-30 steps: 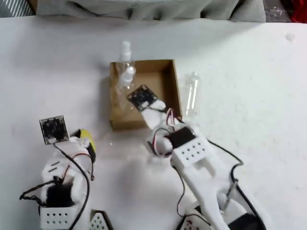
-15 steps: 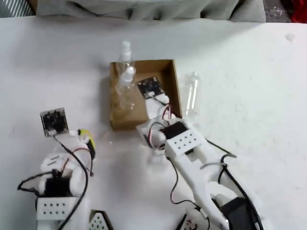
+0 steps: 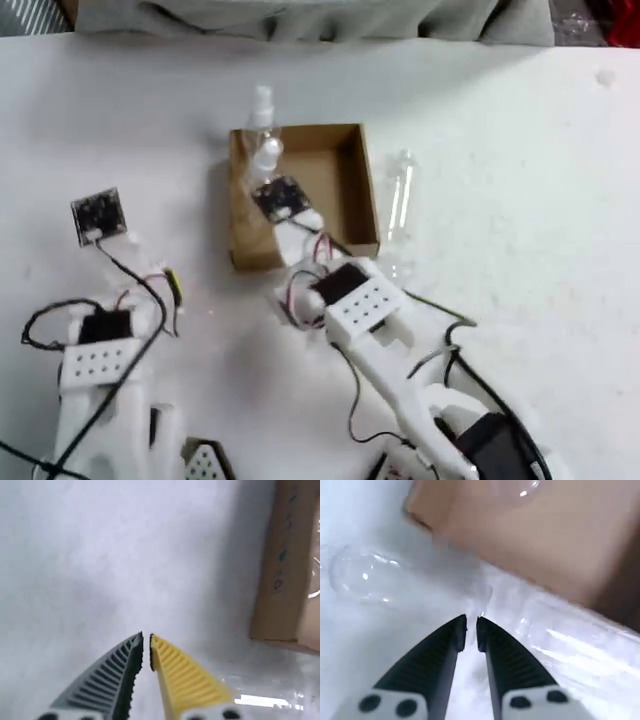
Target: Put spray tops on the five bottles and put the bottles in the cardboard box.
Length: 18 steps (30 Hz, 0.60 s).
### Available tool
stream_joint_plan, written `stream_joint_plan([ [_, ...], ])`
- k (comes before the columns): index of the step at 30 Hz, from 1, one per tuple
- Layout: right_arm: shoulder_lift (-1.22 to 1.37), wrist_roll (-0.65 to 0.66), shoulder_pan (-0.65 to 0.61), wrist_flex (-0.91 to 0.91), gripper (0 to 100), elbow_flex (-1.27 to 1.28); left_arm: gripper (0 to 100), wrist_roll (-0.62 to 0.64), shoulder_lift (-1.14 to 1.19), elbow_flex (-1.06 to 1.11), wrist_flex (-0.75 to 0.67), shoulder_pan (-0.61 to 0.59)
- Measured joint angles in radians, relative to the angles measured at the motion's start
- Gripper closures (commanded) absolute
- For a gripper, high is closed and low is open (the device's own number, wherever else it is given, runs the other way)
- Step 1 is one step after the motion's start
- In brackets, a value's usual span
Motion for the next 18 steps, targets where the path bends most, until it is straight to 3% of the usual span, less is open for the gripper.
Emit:
stream_joint_plan([
  [5,0.0,0.0,0.005,0.009,98.1,0.0,98,0.034,0.064,-0.071,0.035,-0.005],
  [11,-0.035,0.195,0.071,0.117,98.2,-0.028,98,0.034,0.074,-0.249,0.308,-0.012],
  [18,-0.106,0.147,0.138,0.092,98.2,0.029,98,0.034,0.074,-0.295,0.399,-0.012],
])
